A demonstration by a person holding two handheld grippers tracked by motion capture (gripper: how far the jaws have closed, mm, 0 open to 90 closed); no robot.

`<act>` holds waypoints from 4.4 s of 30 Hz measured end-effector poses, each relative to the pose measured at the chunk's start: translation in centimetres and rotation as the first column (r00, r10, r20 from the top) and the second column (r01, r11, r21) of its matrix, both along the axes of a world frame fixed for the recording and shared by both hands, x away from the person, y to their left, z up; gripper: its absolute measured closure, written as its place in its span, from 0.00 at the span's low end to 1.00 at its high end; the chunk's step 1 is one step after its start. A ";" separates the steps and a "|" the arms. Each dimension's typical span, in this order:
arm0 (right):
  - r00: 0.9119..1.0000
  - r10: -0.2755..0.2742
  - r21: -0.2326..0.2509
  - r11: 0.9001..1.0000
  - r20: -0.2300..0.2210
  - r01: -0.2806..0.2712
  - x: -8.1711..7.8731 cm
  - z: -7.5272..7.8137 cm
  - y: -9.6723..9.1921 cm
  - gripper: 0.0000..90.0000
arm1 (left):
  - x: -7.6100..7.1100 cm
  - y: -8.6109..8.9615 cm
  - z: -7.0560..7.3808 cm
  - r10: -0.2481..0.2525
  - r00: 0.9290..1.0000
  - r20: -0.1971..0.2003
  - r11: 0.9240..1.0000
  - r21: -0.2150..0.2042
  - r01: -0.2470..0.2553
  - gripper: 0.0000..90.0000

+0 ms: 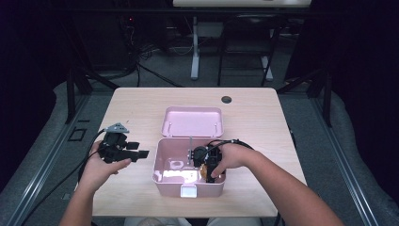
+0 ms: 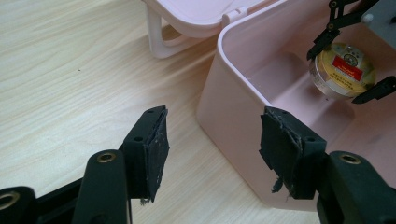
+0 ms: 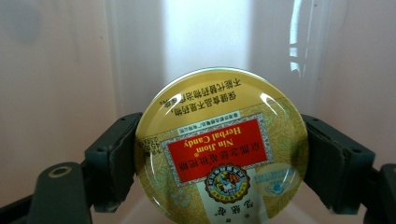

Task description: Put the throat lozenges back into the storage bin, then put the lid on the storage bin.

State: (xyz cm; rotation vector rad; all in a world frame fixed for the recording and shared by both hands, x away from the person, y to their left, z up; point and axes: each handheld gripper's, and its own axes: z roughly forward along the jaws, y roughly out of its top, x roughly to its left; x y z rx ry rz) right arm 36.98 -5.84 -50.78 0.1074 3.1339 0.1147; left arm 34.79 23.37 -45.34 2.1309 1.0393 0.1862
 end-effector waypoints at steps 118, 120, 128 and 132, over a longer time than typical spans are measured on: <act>0.629 -0.777 0.484 0.541 -0.026 0.688 8.3 7.5 -8.3 0.57 | -1.9 -6.2 -1.5 -0.208 0.976 0.071 0.977 0.055 0.204 0.93; 0.629 -0.777 0.486 0.540 -0.027 0.687 8.6 7.4 -8.4 0.57 | -1.9 -6.4 -1.7 -0.221 0.973 0.065 0.974 0.063 0.217 0.93; 0.589 -0.807 0.492 0.496 -0.044 0.716 9.8 6.9 -8.9 0.56 | -1.9 -7.0 -2.3 -0.227 0.972 0.059 0.972 0.068 0.223 0.96; 0.561 -0.826 0.489 0.467 -0.058 0.737 10.3 6.7 -9.2 0.56 | -1.8 -7.0 -2.5 -0.223 0.973 0.055 0.973 0.065 0.219 0.98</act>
